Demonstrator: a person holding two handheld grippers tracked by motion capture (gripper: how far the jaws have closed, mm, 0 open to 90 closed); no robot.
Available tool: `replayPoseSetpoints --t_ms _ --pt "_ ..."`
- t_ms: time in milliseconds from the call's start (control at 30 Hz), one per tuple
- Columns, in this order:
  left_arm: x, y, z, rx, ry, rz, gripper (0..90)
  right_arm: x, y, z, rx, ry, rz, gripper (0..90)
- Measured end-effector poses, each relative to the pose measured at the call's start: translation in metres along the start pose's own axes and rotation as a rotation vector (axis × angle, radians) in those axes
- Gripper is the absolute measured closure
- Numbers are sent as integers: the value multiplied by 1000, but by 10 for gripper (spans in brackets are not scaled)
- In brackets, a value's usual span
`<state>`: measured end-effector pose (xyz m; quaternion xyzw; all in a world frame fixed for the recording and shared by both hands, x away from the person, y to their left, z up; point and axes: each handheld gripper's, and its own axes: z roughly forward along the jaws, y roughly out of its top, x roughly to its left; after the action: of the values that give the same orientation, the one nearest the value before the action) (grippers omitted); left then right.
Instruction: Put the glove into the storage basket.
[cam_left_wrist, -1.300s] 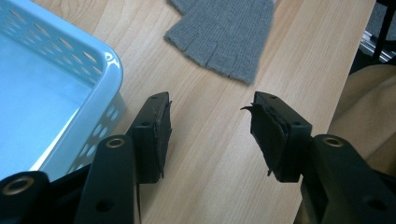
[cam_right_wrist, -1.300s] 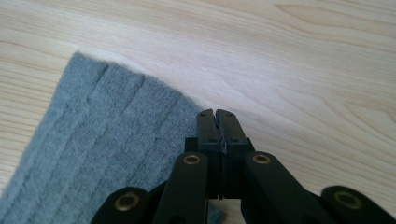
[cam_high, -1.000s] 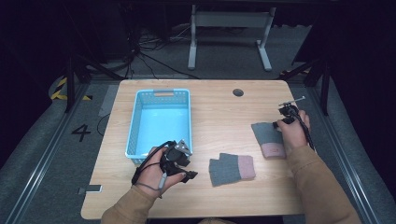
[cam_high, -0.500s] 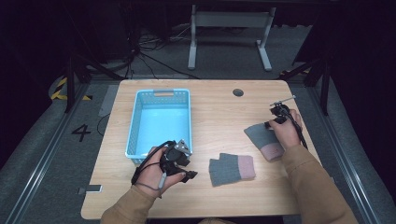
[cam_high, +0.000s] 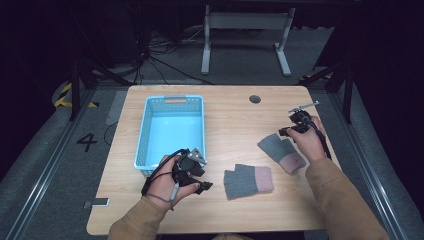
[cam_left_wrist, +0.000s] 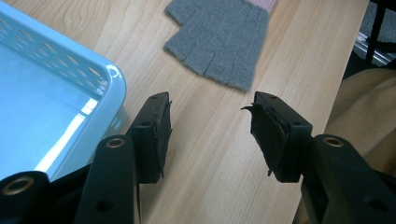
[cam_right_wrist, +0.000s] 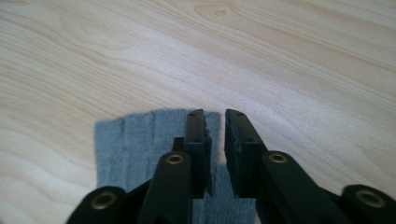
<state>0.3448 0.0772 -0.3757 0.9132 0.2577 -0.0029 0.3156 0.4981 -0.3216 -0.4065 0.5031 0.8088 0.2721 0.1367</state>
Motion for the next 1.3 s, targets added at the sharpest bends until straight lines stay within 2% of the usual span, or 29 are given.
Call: replayPoseSetpoints --t_ms 33,67,100,167,233,333,400,467,667,733,833,967,1167,1300 --pt "0 0 0 0 0 0 487 0 0 0 0 0 0 751" --pt "1 0 -1 -2 -1 1 487 0 -1 -4 -5 9 -9 718" --pt "1 1 -2 -4 1 -1 486 0 -5 -10 -15 5 -25 633" --pt "1 1 -3 -6 1 2 486 0 -6 -12 -16 6 -29 603" --pt "1 2 -2 -8 0 4 487 1 -12 -18 0 25 -32 512" --pt "1 1 -2 -7 -2 0 487 2 -18 -20 21 27 -45 441" --pt "1 1 -2 -6 -2 0 486 3 -20 -19 28 24 -49 432" --pt "1 1 -3 -6 -2 -2 487 5 -26 -15 58 16 -66 393" --pt "1 1 -3 -9 -1 -4 487 10 -33 -4 115 11 -92 364" --pt "1 1 -3 -9 -1 -3 487 11 -34 -3 120 9 -104 362" --pt "1 1 -3 -7 -2 -4 486 16 -36 1 155 7 -120 356" --pt "1 0 -3 -9 -2 -3 486 19 -37 4 174 1 -125 350" --pt "0 0 -3 -9 -1 -5 486 23 -36 6 196 -27 -137 395" --pt "0 -1 -4 -10 1 -6 486 26 -35 2 212 -17 -146 660"
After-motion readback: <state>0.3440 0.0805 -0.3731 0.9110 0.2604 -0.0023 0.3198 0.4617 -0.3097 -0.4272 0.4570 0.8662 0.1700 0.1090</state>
